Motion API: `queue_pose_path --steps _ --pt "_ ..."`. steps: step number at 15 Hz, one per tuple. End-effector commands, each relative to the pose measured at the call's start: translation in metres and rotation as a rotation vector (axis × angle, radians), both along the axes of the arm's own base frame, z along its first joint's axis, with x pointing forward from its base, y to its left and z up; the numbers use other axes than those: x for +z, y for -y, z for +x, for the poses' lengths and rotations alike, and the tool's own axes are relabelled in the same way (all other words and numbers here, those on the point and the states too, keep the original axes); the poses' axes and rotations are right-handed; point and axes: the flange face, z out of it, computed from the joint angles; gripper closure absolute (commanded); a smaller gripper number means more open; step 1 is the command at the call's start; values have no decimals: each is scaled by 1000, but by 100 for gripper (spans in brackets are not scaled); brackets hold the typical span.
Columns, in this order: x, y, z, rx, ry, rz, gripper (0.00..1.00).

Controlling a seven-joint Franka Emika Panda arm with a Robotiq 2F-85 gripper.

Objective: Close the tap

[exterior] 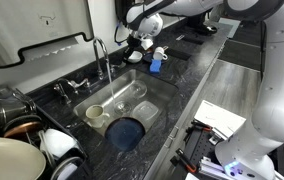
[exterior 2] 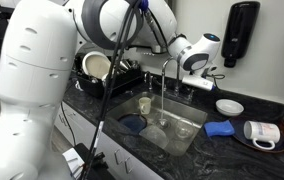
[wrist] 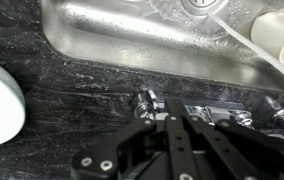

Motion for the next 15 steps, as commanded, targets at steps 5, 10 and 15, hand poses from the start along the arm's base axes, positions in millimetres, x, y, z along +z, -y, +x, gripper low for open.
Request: queue_pose_path --steps 5,10,15 --pt "-4 -3 3 -58 97 -45 100" --pt "-22 -14 8 -92 141 -85 100" --pt "-32 -6 12 -162 191 -115 100"
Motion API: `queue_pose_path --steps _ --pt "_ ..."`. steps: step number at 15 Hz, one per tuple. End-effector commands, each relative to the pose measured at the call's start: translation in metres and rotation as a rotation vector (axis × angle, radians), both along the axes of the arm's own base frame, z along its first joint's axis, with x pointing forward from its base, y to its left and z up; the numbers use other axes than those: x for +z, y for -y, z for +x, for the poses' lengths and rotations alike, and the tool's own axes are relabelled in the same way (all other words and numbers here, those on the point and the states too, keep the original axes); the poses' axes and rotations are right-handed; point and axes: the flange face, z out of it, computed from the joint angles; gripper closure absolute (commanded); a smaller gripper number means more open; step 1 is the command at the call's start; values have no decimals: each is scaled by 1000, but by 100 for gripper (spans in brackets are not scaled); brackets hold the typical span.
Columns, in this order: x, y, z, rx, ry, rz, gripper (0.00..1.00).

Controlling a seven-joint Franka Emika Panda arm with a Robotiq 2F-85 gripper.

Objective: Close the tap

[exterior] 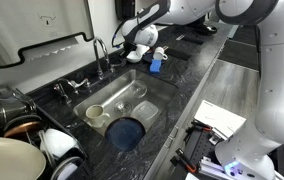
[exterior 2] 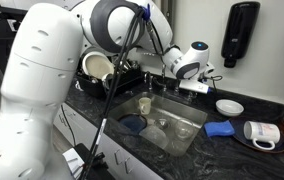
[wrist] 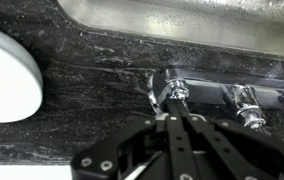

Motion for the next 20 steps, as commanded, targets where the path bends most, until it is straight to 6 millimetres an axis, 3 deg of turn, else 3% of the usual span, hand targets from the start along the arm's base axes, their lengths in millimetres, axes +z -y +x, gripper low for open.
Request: queue_pose_path --steps 1,6,11,20 --pt "-9 12 -1 -59 33 -31 100" --pt "-14 22 2 -143 109 -55 100" --pt "-25 18 8 -193 184 -69 100" --pt "-11 17 0 -182 134 -27 100"
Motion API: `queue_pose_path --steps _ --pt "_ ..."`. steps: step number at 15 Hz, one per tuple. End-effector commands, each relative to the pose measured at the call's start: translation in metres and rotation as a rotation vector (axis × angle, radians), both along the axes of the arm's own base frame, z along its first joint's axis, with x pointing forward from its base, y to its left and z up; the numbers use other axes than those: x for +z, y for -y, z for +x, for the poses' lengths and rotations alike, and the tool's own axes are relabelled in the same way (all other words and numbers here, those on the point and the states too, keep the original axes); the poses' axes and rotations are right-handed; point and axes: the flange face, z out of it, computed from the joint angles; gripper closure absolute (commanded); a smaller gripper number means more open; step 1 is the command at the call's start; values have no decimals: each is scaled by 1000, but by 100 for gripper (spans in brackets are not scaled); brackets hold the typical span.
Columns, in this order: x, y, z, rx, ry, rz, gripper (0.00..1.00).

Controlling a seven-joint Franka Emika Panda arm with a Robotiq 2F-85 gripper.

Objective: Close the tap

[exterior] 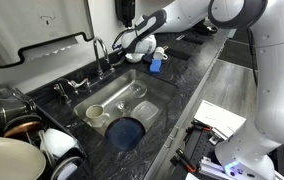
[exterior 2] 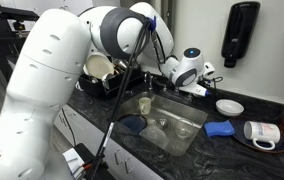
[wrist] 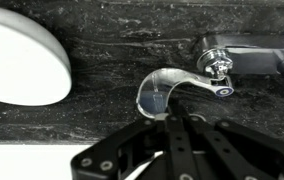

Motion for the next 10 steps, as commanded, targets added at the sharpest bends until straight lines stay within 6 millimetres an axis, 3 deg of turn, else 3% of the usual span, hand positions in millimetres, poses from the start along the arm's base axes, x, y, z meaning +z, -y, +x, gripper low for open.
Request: queue_pose_path --steps 1,5,10 --pt "4 16 -11 11 -43 33 100" --pt "25 22 -21 46 -106 100 100" --pt "60 44 -34 88 -166 161 100"
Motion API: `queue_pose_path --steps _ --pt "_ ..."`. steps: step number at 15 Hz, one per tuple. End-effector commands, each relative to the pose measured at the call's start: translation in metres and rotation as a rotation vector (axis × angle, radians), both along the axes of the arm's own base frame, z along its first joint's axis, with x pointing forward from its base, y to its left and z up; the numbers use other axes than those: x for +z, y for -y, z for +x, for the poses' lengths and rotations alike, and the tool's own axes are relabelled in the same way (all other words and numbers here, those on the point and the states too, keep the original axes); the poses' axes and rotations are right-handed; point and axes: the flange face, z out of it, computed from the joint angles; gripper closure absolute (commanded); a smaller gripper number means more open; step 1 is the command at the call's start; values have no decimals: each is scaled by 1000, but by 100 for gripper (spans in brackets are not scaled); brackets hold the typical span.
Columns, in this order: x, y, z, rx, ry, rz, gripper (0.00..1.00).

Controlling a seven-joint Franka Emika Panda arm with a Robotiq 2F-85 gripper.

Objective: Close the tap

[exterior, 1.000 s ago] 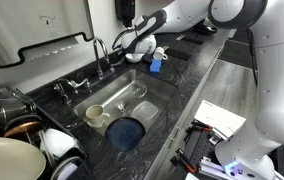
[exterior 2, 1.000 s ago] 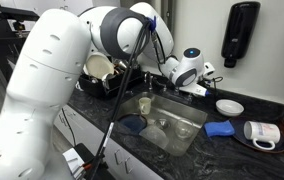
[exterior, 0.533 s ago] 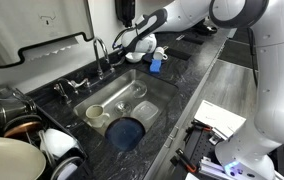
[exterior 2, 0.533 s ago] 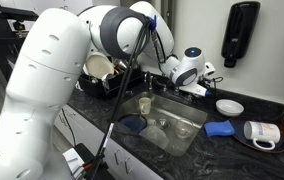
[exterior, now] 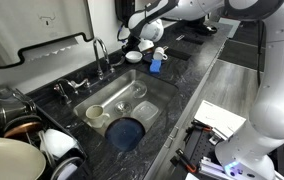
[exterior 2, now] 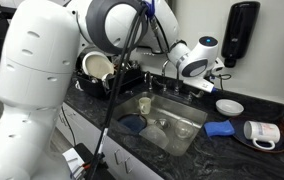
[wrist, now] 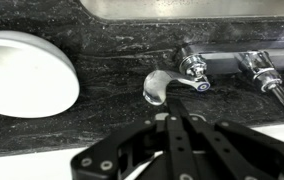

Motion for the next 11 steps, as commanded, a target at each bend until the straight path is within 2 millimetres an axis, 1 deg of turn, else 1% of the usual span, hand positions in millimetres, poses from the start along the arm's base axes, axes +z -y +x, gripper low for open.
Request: queue_pose_path --steps 1,6,8,11 --pt "23 11 -19 39 -74 18 100" --pt "41 30 -38 -3 -192 -49 100" --pt "45 35 -43 -17 -221 -80 100" --pt "45 41 -49 -41 -275 -122 100"
